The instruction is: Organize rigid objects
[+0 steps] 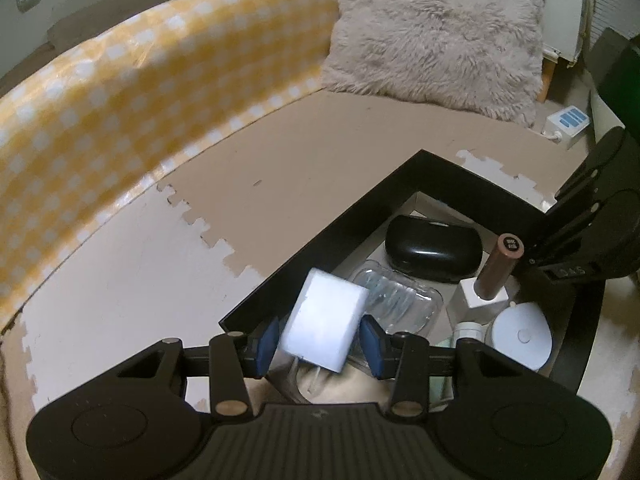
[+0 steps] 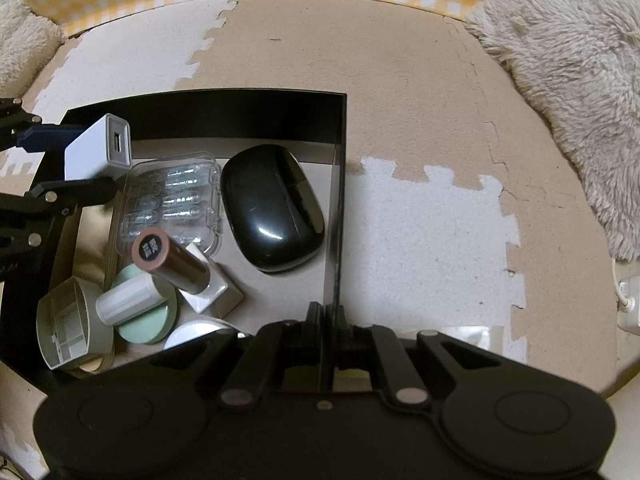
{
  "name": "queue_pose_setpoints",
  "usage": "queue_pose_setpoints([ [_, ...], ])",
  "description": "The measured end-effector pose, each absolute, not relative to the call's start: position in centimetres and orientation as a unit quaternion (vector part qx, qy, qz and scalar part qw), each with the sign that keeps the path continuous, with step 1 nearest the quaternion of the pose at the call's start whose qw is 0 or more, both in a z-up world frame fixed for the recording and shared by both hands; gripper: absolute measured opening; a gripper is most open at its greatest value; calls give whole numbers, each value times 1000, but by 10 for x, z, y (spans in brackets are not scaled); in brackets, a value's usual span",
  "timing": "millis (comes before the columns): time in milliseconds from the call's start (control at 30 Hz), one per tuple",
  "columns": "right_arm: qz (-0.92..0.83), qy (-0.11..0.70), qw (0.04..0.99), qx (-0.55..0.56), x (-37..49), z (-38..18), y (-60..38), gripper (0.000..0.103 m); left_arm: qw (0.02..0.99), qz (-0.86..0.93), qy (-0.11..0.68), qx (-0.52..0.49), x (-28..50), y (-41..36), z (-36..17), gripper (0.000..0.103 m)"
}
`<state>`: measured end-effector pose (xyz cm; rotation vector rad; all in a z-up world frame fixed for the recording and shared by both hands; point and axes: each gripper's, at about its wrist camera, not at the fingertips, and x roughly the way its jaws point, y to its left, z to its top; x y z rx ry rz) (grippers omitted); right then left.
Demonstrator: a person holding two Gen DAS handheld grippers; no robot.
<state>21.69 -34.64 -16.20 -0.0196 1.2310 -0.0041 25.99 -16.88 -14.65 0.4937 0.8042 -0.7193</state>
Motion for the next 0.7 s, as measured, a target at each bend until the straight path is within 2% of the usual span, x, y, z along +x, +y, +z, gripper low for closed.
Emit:
queue_pose_setpoints([
  [33, -2, 577, 816, -9, 217, -162, -346, 8, 828, -343, 383, 225, 260, -168, -146, 54],
  [100, -2, 578, 816, -9, 217, -162, -346, 8, 823, -354, 391, 208, 259, -168, -143, 71],
  [200, -2, 577, 816, -8, 217, -162, -346, 8, 815, -364, 402, 203, 253, -172, -139, 86],
  [467, 0, 577, 817, -6, 217, -162, -348, 7, 802, -376, 445, 133, 240, -166, -128, 103],
  [700, -1, 577, 817, -6, 217, -162, -348, 7, 797, -368, 467, 108, 223, -160, -119, 103],
])
